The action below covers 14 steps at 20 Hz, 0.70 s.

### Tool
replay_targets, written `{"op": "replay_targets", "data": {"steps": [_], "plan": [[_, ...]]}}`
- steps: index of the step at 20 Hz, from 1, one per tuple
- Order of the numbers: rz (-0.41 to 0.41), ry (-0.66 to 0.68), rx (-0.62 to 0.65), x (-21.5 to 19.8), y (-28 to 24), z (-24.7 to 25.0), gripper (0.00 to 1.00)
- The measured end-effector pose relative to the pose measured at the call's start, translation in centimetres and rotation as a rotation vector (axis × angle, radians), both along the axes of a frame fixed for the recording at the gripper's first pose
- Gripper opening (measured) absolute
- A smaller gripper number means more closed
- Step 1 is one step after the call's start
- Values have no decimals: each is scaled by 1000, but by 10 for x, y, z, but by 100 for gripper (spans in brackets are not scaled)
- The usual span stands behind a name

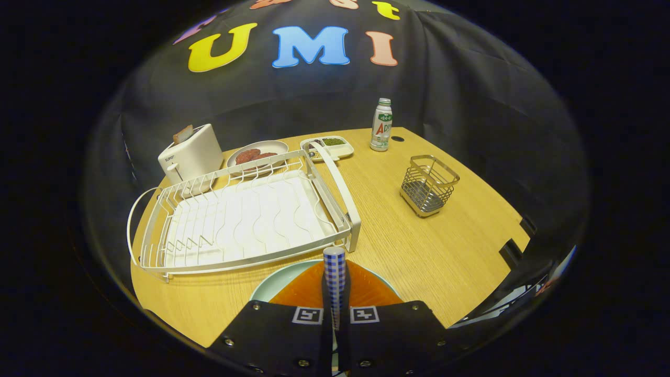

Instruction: Take the plate from the dish rack, then take the spoon from the basket and place it into the plate.

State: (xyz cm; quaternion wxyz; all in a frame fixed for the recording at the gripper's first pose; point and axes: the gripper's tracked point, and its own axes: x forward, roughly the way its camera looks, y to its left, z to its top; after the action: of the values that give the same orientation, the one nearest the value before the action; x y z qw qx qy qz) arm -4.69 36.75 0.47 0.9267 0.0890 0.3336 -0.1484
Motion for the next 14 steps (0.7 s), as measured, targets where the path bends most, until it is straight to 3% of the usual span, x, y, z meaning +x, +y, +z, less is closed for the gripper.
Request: {"op": "replay_targets", "data": {"steps": [5, 14], "plan": [[-49, 21, 53, -2, -14, -9, 9], [-23, 39, 43, 3, -17, -10, 13]]}}
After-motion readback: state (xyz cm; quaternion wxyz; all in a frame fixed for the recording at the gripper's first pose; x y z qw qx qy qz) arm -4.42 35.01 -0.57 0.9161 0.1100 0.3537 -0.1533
